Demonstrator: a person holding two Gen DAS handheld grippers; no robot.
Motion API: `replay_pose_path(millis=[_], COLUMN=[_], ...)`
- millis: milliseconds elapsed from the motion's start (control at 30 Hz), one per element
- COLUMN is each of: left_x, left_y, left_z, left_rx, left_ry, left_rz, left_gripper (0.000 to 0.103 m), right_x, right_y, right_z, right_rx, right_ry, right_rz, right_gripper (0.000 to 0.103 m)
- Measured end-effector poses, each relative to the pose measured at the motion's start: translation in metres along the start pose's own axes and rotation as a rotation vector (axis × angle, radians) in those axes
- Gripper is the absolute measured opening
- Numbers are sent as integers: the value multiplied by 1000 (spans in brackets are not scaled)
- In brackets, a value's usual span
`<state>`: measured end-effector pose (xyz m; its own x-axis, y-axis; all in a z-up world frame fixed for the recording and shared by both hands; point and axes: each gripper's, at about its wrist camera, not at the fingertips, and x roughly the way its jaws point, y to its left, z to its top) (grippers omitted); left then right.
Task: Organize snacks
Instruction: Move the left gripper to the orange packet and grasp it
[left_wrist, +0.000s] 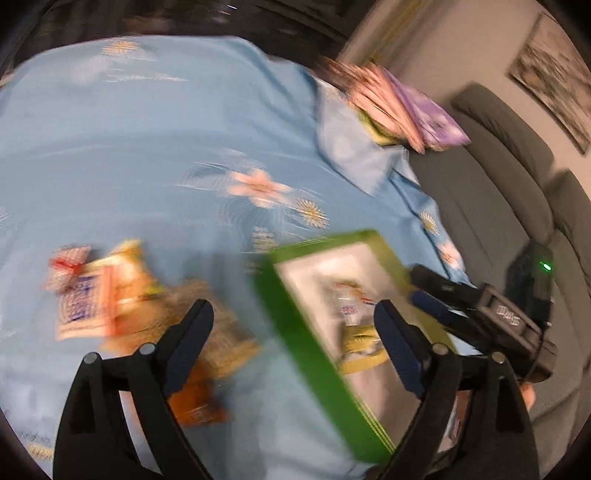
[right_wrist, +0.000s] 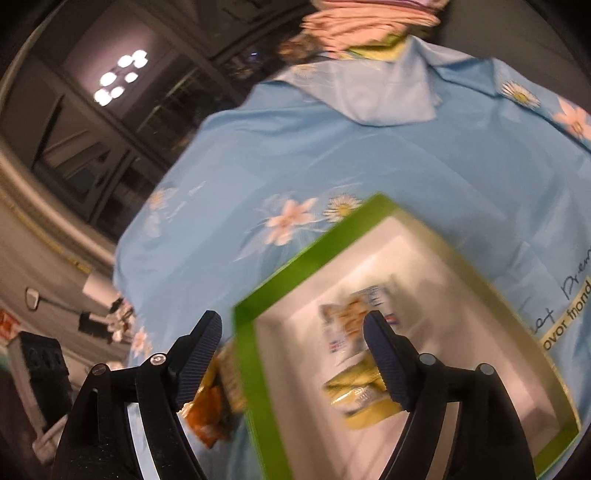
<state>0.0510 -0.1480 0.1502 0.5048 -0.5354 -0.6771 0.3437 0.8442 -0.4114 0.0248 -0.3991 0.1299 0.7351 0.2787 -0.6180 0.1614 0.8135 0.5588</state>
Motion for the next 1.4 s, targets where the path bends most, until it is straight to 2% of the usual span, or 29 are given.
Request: replay_pose_path(millis=[167, 400, 600, 767, 900, 967, 1067, 1167, 1200, 1267, 1400], left_x=[-49, -60, -37, -19, 2, 8, 8, 11, 12, 14, 8], left_y=[59, 111, 123, 120, 119, 119, 117, 117, 117, 118, 115], left_z=[-31, -83, -103, -103, -99, -99, -98, -97, -97, -98, -101], left_rx=[-126, -291, -351, -332, -326, -319, -293, -281, -285, -298, -303], left_ry=[-40, -1, 51, 77, 116, 118, 108, 117, 122, 128, 121], left_rz=[99, 146, 76, 27, -31, -24, -29, -41, -68, -78, -85], left_gripper=[89, 89, 88, 85, 83, 82, 81, 72, 66, 66, 58], right_x=[7, 47, 89, 120, 136, 142, 150, 155, 157, 158, 154], right_y=[40, 94, 118, 118, 120, 121, 118, 112, 111, 111, 108], right_z=[-17, -58, -90, -97, -104, -107, -110, -112, -114, -115, -115], right_rx=[-98, -201, -264, -260, -261, -270, -254, -239, -240, -240, -231], right_ry=[67, 249, 391, 476, 532, 547, 575, 604, 606, 605, 603], right_rz=[78, 146, 133, 96, 100, 93, 94, 106, 107, 112, 146], right_gripper=[80, 80, 79, 76, 76, 76, 68, 64, 63, 62, 59])
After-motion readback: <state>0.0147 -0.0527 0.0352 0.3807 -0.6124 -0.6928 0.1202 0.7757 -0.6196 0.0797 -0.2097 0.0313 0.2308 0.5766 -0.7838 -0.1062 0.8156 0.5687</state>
